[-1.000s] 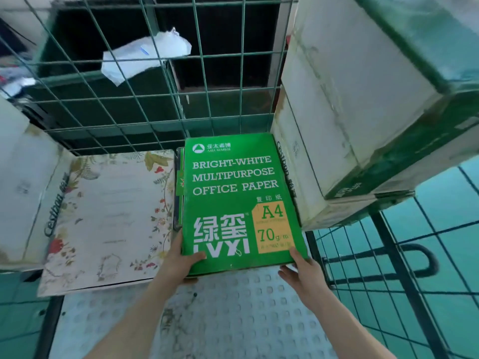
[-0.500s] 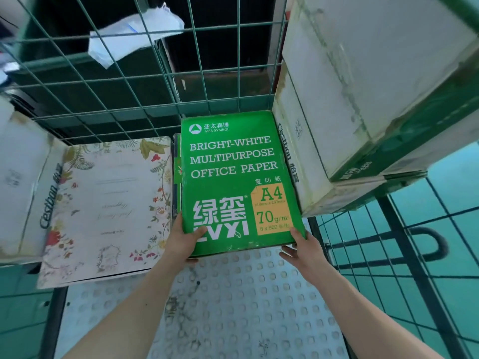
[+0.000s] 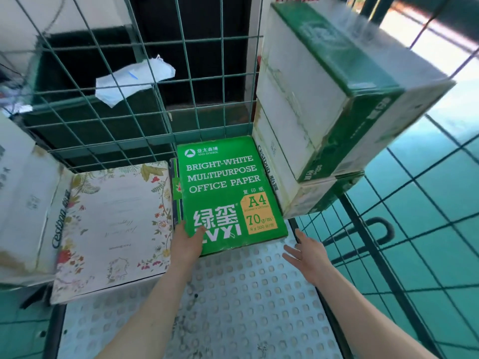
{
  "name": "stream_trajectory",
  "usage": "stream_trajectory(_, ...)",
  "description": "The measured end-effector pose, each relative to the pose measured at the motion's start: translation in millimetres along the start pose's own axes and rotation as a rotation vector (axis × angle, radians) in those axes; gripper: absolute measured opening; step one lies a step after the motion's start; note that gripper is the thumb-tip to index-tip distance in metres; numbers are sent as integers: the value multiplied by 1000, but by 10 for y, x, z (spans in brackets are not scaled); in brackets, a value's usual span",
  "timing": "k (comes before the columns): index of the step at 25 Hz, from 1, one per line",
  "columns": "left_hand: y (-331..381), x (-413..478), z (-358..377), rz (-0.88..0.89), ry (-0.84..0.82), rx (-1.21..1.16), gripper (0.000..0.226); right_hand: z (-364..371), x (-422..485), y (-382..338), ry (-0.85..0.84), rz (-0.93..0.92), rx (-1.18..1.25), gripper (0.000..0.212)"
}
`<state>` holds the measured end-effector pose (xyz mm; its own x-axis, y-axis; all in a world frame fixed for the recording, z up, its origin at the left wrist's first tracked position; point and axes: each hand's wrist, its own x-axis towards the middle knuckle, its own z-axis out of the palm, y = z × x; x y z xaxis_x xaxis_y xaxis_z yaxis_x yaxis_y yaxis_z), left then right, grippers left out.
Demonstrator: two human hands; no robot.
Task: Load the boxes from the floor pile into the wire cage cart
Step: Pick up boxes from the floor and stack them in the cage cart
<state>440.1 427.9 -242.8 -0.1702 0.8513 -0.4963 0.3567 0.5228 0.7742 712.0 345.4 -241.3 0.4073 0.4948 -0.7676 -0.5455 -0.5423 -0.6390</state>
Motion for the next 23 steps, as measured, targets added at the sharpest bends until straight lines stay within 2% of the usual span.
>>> stream_trajectory(3, 172, -470, -224, 69, 44, -205, 40, 13, -494, -57, -55, -44, 66, 51)
stream_trajectory(5, 254, -809, -356, 72, 2, -318, 14, 3, -850, -55, -86, -78, 97, 53)
stream_trajectory(6, 300, -950, -415, 73, -45, -346, 10, -3, -1035, -61, -98, -103, 106, 53)
stream_trajectory(10, 672, -1462, -736, 141, -283, -319, 13, -47, -1829, -104, -130, -245, 55, 28)
stream_trajectory(12, 937, -1745, -897, 230, -397, -287, 17, -104, -2311, -149, -139, -328, -1, 22)
stream_trajectory(17, 1346, -2468, -1029, 467, -621, -205, 21, -501, -3296, 11, -106, -511, 17, 29)
stream_trajectory(23, 1377, -3600, -508, 585, -938, -55, 19, -1454, -4235, 599, 157, -613, 114, 30)
